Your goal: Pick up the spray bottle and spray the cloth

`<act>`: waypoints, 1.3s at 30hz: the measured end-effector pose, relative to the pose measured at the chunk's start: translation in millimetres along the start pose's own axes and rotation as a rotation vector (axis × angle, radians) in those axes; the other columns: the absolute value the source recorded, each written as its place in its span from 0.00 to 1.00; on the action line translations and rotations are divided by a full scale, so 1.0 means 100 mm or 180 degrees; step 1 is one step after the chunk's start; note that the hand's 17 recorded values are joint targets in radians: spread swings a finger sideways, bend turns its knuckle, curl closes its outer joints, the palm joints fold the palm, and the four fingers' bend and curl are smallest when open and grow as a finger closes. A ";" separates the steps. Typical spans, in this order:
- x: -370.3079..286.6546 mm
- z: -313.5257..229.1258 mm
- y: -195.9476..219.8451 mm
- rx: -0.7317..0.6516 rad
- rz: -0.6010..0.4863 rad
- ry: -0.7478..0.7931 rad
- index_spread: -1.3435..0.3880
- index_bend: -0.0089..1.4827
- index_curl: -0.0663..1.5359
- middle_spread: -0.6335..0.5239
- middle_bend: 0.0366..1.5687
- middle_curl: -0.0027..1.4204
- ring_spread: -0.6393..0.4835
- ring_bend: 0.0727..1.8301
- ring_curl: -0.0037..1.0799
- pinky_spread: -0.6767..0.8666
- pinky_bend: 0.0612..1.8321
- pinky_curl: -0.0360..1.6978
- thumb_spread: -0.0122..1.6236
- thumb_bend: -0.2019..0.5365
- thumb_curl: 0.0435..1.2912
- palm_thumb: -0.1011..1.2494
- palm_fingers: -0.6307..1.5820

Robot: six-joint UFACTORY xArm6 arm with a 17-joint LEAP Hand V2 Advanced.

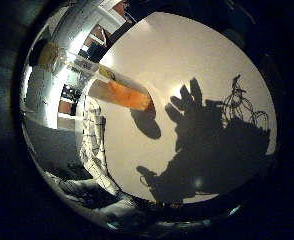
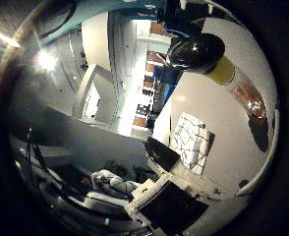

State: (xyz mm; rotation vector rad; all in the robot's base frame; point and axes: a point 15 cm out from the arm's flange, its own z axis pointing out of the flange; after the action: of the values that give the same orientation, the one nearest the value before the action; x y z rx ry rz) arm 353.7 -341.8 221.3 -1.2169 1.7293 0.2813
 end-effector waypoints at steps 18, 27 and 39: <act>0.31 0.31 0.02 -0.0037 0.0187 -0.0079 0.71 0.11 0.22 0.68 0.15 0.25 0.68 0.30 0.27 0.67 0.27 0.17 0.60 0.24 0.21 0.48 0.39; 0.22 0.55 -0.04 -0.0109 0.0137 -0.0122 0.70 0.12 0.22 0.67 0.16 0.25 0.68 0.31 0.26 0.66 0.26 0.16 0.60 0.24 0.22 0.48 0.40; -0.01 0.95 -0.35 0.0074 0.0204 -0.0404 0.61 0.18 0.28 0.39 0.35 0.36 0.39 0.46 0.34 0.48 0.27 0.14 0.59 0.25 0.22 0.52 0.62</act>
State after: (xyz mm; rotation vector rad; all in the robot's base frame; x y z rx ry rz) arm 436.6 -296.4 185.7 -1.1046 1.6589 0.3678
